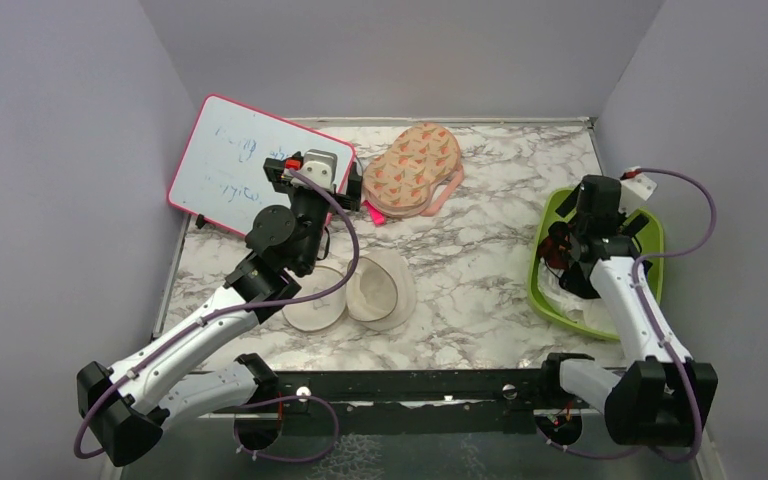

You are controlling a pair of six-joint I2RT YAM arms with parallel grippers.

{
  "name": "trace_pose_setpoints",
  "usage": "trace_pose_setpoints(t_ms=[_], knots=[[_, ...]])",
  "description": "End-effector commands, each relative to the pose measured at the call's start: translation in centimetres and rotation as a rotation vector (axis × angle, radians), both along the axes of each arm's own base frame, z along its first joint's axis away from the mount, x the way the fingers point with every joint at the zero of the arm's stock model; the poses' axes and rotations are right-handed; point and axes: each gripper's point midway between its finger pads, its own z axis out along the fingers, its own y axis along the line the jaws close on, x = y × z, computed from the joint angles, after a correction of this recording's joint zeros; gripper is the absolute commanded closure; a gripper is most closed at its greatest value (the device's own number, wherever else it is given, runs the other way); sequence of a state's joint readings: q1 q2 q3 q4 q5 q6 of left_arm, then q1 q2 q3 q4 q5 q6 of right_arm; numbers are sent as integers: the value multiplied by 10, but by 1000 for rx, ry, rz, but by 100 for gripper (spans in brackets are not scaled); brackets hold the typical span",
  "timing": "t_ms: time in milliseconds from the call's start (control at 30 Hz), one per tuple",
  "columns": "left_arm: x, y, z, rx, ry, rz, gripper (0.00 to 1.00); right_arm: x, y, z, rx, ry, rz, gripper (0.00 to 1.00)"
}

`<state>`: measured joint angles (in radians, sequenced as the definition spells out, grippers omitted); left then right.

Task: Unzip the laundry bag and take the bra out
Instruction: Place the bra in the bin, then move the laundry bag to the center of the board.

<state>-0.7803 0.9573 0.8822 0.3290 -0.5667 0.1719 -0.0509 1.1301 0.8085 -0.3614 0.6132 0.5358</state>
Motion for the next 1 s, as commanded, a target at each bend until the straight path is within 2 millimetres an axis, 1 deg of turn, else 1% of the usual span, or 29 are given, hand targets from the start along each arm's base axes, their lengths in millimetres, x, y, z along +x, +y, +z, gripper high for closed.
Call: trace_pose_setpoints(t_ms=[0,67,100,133,167,233,267,300,367,433,500,633,667,733,867,900,967], knots=[[1,1,3,-10,-14,17,1,8,12,61,-11,-141,123,3],[2,1,2,-8,-11,15,1,11,27,81,10,-191,215,1],[2,1,1,-6,-9,16,1,13,39,90,17,-216,295,1],[3,0,1,-7,-8,15,1,19,55,100,14,-243,413,1],[3,0,1,-7,-7,15,1,24,79,109,17,-270,574,1],[3,-1,-1,-5,-1,13,1,26,127,120,71,-305,863,0],[4,-2,-2,-5,1,12,1,23,151,122,122,-313,999,0],[4,-3,-3,-5,5,9,1,19,171,123,182,-317,1110,0],[5,-5,-5,-3,14,3,1,9,207,122,326,-320,1298,0],[6,-7,-7,0,23,1,1,1,235,122,423,-314,1421,0],[7,-8,-8,3,28,0,1,-9,265,121,478,-294,1522,0],[10,-7,-13,13,40,15,1,-36,330,109,594,-206,1710,0],[11,-7,-15,15,42,19,1,-47,351,102,616,-165,1757,0],[12,-8,-18,25,48,24,1,-57,378,85,620,-74,1769,0],[15,-12,-23,34,60,19,2,-75,421,44,537,117,1757,0],[16,-13,-24,36,62,18,2,-78,429,32,496,173,1743,0],[17,-14,-25,39,67,19,2,-80,438,15,399,260,1691,0]])
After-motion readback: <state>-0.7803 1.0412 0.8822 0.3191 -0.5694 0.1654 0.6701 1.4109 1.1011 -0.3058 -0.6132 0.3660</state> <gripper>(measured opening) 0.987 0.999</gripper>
